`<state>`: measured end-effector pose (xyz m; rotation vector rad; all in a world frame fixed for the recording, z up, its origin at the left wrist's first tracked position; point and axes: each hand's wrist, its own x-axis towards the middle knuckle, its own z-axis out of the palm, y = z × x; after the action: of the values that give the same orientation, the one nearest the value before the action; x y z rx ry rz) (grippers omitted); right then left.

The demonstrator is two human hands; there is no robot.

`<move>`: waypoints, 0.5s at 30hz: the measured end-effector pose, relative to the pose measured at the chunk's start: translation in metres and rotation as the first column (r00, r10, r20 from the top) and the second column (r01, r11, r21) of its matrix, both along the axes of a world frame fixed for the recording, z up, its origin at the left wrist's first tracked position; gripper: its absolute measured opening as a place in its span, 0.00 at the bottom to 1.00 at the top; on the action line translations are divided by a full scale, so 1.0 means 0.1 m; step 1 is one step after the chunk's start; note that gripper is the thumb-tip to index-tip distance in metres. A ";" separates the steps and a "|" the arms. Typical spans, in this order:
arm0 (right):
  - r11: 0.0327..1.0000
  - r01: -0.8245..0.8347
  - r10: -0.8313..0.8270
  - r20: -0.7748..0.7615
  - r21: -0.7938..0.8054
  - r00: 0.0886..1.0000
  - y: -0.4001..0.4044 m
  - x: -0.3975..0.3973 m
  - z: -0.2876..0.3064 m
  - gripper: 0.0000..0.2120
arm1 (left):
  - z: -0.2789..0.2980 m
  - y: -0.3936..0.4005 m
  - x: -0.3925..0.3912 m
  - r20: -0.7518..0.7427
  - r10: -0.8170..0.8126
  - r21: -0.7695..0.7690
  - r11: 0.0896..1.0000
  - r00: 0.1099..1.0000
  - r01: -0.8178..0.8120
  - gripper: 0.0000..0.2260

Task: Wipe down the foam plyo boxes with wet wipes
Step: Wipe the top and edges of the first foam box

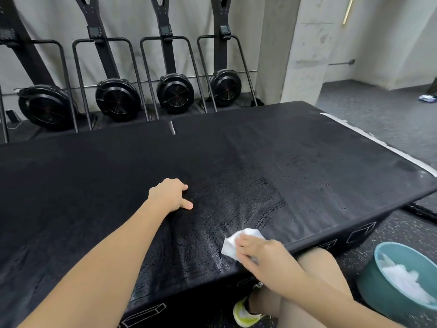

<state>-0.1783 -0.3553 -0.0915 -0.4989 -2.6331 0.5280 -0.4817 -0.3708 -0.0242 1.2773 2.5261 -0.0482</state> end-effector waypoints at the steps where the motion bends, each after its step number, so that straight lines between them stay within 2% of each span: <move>1: 1.000 -0.015 0.015 0.002 -0.012 1.000 0.02 0.05 0.00 0.12 | 0.00 -0.02 0.02 -0.002 -0.001 0.008 1.000 1.000 0.001 0.33; 2: 1.000 0.021 -0.021 -0.010 -0.011 1.000 0.14 0.10 -0.05 0.12 | 0.00 -0.04 0.03 -0.005 -0.002 0.014 1.000 1.000 0.002 0.32; 4: 0.981 0.194 -0.194 -0.022 -0.021 0.981 0.48 0.20 -0.12 0.11 | -0.01 -0.09 0.06 -0.011 -0.004 0.028 1.000 1.000 0.004 0.28; 7: 0.891 0.449 -0.450 0.002 -0.073 0.893 0.89 0.37 -0.16 0.11 | -0.04 -0.16 0.14 -0.004 0.003 0.092 0.996 1.000 -0.003 0.21; 9: 0.857 0.504 -0.511 -0.045 -0.111 0.859 0.84 0.37 -0.17 0.12 | -0.09 -0.20 0.20 -0.023 -0.004 0.144 0.990 1.000 0.007 0.17; 11: 0.893 0.439 -0.447 -0.088 -0.098 0.890 0.56 0.29 -0.16 0.13 | -0.14 -0.24 0.28 -0.079 -0.030 0.185 0.982 0.996 0.044 0.13; 15: 0.994 0.089 -0.094 -0.061 -0.070 0.994 0.02 0.26 -0.14 0.11 | -0.16 -0.34 0.59 -0.290 -0.239 0.223 0.925 0.927 0.308 0.17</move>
<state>-0.1524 -0.3536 -0.1055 -0.6102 -2.5245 0.5948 -0.4232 -0.4049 -0.0397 1.8397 2.6088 0.0690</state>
